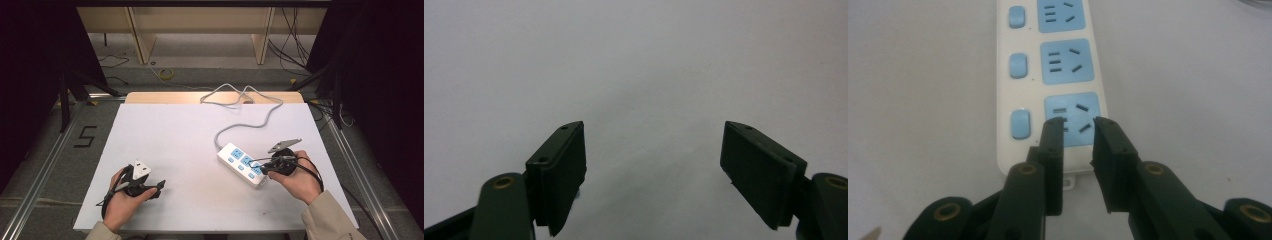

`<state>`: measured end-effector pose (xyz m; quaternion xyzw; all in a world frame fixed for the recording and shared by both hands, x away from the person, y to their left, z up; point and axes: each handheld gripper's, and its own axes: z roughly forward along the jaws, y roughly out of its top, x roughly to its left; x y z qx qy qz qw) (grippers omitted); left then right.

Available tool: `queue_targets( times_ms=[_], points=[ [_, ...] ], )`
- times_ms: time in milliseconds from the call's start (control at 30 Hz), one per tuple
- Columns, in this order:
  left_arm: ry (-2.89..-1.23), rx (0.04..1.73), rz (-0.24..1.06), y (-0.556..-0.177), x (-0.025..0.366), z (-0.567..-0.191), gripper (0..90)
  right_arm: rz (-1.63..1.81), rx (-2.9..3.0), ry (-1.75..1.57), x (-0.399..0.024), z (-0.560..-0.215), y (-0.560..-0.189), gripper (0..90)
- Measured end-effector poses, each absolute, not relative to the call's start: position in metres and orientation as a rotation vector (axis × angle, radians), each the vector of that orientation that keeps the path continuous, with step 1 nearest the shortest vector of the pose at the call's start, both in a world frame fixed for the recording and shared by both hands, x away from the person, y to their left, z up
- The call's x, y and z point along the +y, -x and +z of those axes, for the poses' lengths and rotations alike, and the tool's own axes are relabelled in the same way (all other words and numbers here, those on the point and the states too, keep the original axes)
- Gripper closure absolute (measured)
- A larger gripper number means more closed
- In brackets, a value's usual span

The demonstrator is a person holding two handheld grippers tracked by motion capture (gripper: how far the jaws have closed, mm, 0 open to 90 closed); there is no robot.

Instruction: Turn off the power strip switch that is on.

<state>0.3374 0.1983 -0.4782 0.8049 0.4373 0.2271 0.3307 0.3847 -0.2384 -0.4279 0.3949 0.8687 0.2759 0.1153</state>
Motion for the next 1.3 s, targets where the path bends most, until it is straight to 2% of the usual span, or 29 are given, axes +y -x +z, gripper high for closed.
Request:
queue_targets(
  times_ms=[567, 1300],
  points=[
    [-2.101, 1.146, 0.594, -0.337, 0.198, -0.478, 26.2, 0.936, 2.416, -1.189, -0.262, -0.439, -0.376, 50.8],
    [-2.098, 1.149, 0.589, -0.337, 0.198, -0.479, 26.2, 1.033, 2.338, -1.171, -0.272, -0.449, -0.363, 44.2]
  ],
)
